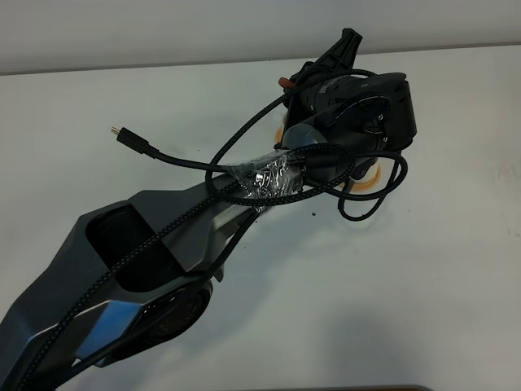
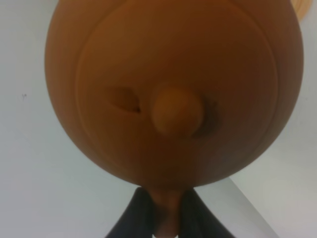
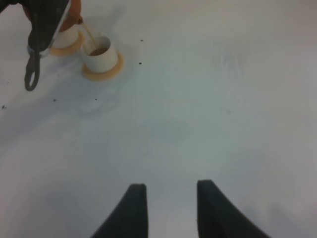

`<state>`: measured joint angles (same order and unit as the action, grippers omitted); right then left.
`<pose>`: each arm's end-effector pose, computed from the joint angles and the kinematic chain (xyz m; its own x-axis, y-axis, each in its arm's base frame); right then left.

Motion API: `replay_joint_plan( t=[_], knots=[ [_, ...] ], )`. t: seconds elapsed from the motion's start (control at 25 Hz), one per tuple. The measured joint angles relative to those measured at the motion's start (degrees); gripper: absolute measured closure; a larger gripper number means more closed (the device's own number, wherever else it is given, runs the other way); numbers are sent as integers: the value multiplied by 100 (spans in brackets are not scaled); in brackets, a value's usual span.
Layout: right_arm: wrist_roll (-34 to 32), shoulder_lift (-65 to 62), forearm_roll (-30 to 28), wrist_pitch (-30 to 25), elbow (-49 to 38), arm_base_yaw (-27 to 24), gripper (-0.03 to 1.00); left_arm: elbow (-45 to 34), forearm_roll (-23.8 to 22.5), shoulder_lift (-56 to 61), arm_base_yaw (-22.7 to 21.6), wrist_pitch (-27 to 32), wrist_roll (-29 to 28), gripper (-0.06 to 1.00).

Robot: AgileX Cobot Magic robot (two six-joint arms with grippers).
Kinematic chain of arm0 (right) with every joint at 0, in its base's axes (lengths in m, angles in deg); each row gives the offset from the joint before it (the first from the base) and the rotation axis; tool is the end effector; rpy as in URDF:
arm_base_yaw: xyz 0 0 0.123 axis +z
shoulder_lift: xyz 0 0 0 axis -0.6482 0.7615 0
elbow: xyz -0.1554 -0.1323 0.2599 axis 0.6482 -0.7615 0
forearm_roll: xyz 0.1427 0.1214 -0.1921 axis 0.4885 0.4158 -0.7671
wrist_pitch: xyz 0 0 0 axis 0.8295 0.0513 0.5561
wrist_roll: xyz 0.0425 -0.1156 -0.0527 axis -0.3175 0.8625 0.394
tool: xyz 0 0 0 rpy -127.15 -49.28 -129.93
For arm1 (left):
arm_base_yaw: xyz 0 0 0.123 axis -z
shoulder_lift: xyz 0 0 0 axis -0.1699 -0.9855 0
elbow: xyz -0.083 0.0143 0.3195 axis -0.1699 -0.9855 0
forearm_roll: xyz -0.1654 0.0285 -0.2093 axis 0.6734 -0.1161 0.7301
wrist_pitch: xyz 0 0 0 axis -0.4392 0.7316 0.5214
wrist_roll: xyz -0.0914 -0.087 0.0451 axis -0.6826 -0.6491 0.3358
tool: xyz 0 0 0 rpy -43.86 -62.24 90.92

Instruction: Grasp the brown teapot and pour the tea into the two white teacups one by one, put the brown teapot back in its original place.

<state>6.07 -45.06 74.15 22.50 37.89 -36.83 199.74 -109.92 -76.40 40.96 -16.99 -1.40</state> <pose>-0.0010 0.0286 0.2625 -0.4630 -0.0649 -0.8840 -0.2664 0.9614 0.0689 0.4634 -0.4004 0.1857 0.1919 0.7410 0.6435 0.5331 -0.6292 0.5656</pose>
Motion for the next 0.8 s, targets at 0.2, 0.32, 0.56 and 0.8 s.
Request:
replay_joint_plan(
  t=[0.2, 0.32, 0.56, 0.8],
  knots=[
    [0, 0, 0, 0, 0, 0, 73, 0, 0, 0, 0, -4, 20, 83],
    [0, 0, 0, 0, 0, 0, 73, 0, 0, 0, 0, -4, 55, 83],
    [0, 0, 0, 0, 0, 0, 73, 0, 0, 0, 0, -4, 88, 83],
    [0, 0, 0, 0, 0, 0, 73, 0, 0, 0, 0, -11, 126, 83]
  ],
)
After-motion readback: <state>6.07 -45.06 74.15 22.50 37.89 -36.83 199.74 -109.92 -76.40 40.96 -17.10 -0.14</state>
